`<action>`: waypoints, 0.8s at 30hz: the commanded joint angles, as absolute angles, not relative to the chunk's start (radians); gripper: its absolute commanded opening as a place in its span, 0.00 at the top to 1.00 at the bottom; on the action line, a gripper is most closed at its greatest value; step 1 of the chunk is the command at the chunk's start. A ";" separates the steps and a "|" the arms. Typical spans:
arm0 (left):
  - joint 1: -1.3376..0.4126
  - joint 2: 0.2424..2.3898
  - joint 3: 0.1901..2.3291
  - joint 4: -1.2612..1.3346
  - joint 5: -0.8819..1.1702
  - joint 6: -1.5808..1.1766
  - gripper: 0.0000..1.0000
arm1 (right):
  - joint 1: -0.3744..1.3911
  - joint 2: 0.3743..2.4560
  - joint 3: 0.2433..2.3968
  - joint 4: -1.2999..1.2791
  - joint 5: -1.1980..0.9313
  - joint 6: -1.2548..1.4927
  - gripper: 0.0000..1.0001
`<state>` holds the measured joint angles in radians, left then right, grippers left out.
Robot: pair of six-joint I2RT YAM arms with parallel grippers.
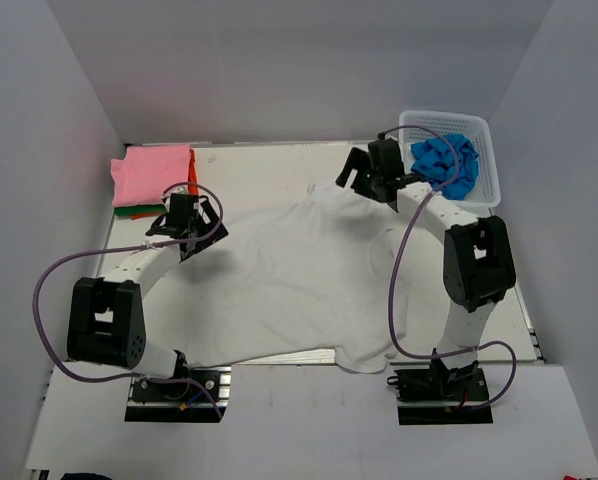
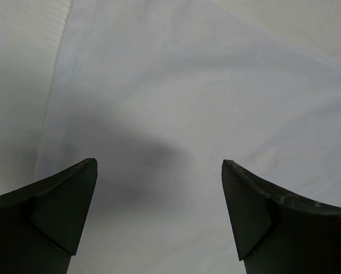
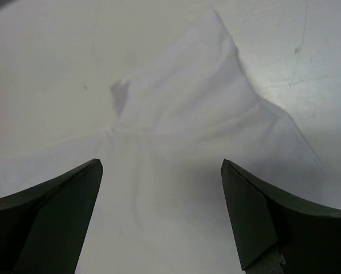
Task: Fold and stack the t-shirts
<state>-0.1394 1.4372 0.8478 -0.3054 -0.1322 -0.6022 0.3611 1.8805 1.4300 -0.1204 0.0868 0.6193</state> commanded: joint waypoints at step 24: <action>-0.135 2.077 1.334 -0.405 -0.075 -0.560 0.00 | 0.364 2.256 1.748 -0.485 0.379 0.517 0.10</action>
